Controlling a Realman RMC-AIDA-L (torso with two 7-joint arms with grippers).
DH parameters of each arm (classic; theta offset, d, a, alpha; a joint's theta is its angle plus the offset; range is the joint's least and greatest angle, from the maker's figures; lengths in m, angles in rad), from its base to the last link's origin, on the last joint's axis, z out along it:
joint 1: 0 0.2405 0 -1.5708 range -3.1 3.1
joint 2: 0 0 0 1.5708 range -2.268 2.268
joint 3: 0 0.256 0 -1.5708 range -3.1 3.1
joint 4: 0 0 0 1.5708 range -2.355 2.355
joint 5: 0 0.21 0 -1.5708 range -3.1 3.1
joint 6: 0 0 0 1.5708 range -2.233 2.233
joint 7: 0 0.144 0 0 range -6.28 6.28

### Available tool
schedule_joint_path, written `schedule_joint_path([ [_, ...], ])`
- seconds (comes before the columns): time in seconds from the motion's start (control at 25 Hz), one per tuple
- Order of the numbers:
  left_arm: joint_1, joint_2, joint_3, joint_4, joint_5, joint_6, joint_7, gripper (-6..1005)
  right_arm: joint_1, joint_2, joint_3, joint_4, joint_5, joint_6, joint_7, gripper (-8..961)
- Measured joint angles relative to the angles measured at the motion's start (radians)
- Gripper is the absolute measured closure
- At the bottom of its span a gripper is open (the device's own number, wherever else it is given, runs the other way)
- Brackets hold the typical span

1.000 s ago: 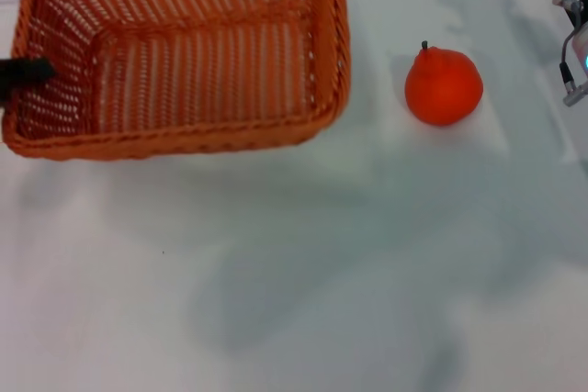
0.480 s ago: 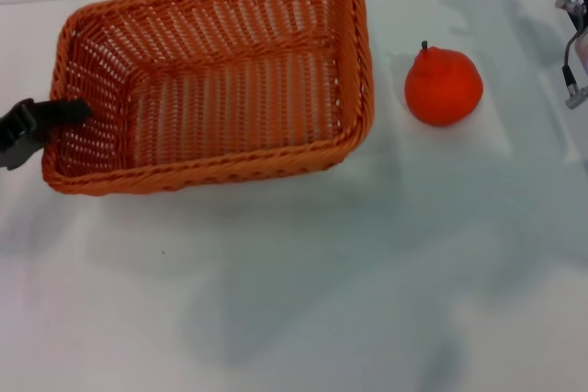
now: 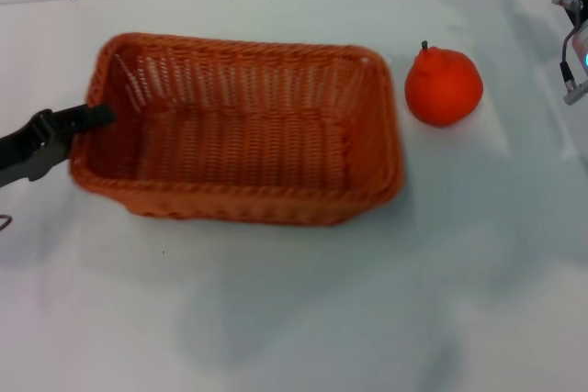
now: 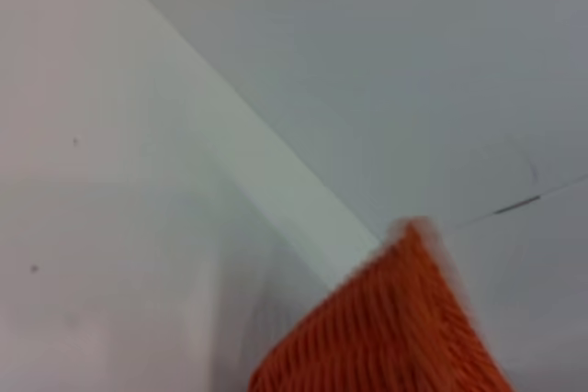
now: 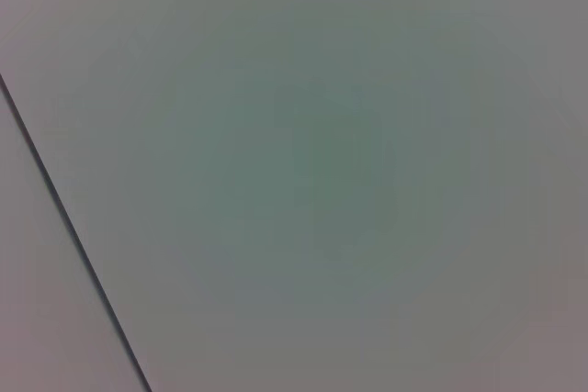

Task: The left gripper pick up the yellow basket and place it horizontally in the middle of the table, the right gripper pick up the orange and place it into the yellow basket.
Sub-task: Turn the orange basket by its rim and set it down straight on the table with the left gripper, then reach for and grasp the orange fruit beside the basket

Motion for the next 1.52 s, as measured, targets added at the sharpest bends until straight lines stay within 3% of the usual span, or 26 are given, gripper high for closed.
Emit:
schedule_joint_path([
  [0.24,0.012,0.004,0.006,-0.005,-0.001,0.032,0.000,573,0.003,0.000,-0.002,0.000,0.000,0.004,-0.001,97],
  [0.72,0.071,0.042,0.001,-0.003,-0.015,0.107,0.020,163,0.002,-0.004,-0.005,-0.003,-0.004,0.004,0.004,96],
  [0.88,0.089,0.052,-0.013,-0.005,-0.053,0.104,0.077,166,-0.002,-0.009,-0.038,-0.043,-0.039,0.013,0.050,96],
  [1.0,0.098,0.058,-0.083,-0.017,-0.131,0.112,0.235,168,-0.029,-0.018,-0.114,-0.145,-0.130,0.056,0.230,96],
  [1.08,0.101,0.053,-0.141,-0.029,-0.194,0.121,0.377,169,-0.060,-0.035,-0.173,-0.247,-0.236,0.079,0.430,97],
  [1.12,0.105,0.042,-0.179,-0.048,-0.265,0.123,0.539,169,-0.073,-0.051,-0.204,-0.303,-0.304,0.082,0.532,97],
  [1.16,0.105,0.042,-0.179,-0.048,-0.265,0.123,0.539,170,-0.082,-0.065,-0.226,-0.346,-0.366,0.082,0.617,97],
  [1.36,0.110,0.004,-0.196,-0.117,-0.443,0.150,0.887,173,-0.088,-0.169,-0.295,-0.558,-0.849,-0.035,1.124,97],
  [1.52,0.097,0.003,-0.197,-0.227,-0.543,0.164,1.075,174,-0.066,-0.187,-0.250,-0.753,-1.250,-0.162,1.399,97],
])
